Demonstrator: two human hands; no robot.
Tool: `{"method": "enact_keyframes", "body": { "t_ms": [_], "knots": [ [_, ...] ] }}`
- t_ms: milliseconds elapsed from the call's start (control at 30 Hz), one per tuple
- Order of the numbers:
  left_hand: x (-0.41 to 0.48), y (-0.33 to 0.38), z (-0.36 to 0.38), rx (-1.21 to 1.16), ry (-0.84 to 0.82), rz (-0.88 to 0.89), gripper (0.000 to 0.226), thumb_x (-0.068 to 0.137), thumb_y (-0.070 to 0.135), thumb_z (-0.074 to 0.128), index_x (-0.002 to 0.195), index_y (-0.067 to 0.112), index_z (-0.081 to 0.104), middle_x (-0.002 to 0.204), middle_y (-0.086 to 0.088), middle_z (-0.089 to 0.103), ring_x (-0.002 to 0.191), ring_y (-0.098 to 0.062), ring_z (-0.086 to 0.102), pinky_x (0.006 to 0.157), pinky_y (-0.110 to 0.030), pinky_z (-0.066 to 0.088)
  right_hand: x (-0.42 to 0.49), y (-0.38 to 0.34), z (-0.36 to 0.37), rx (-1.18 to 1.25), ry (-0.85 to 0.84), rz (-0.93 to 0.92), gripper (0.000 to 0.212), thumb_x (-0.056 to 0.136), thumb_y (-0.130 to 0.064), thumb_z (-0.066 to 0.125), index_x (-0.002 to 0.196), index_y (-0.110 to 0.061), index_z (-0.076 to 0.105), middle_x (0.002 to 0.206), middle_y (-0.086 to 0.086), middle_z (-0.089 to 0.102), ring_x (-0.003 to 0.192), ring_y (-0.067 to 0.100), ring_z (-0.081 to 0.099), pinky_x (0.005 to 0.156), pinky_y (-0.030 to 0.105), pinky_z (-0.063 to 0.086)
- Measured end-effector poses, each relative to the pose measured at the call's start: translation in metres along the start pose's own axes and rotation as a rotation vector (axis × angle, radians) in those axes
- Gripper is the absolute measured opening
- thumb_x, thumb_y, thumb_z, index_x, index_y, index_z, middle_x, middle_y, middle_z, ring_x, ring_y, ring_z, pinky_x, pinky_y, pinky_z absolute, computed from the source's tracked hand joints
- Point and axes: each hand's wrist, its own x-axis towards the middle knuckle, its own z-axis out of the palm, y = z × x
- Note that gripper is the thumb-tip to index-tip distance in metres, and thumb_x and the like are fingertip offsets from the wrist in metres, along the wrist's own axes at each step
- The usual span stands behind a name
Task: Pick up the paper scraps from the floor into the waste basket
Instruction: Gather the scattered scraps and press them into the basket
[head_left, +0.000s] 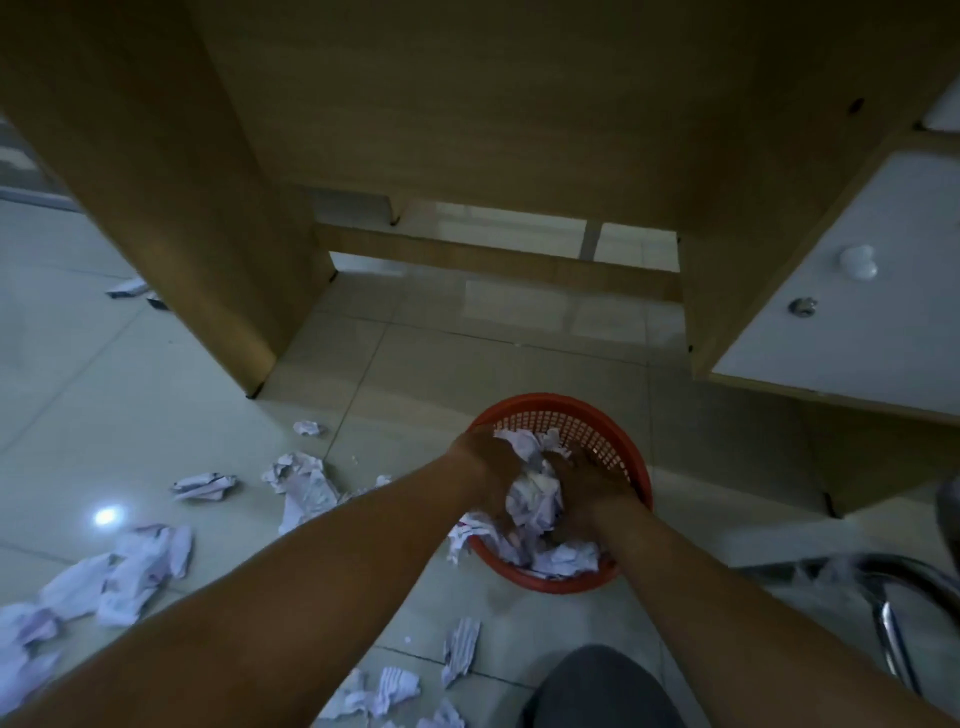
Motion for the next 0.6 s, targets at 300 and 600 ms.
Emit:
{"method": "enact_keyframes", "body": {
  "t_ms": [300, 600],
  "knots": [
    [-0.060, 0.006, -0.008, 0.031, 0.387, -0.016, 0.047, 0.085, 0.052, 0.063, 0.105, 0.010, 0.068, 0.097, -0.014, 0.068, 0.091, -0.030, 0.062, 0.070, -0.028, 0.038, -0.029, -0.023, -0.024, 0.063, 0.070, -0.001, 0.106, 0.082, -0.025, 0.072, 0.154, -0.021, -0.006, 0.162, 0.010, -0.003, 0.148, 0.029, 0.008, 0.118, 0.036, 0.020],
    [-0.130, -0.028, 0.078, -0.074, 0.847, -0.124, 0.035, 0.087, 0.051, 0.056, 0.087, 0.017, 0.069, 0.093, -0.003, 0.064, 0.095, -0.026, 0.057, 0.076, -0.035, 0.041, -0.078, -0.097, 0.014, -0.048, 0.703, -0.248, 0.036, 0.081, -0.032, 0.058, 0.115, -0.020, 0.059, 0.100, 0.013, 0.067, 0.092, 0.034, 0.063, 0.074, 0.038, 0.051]
  ]
}}
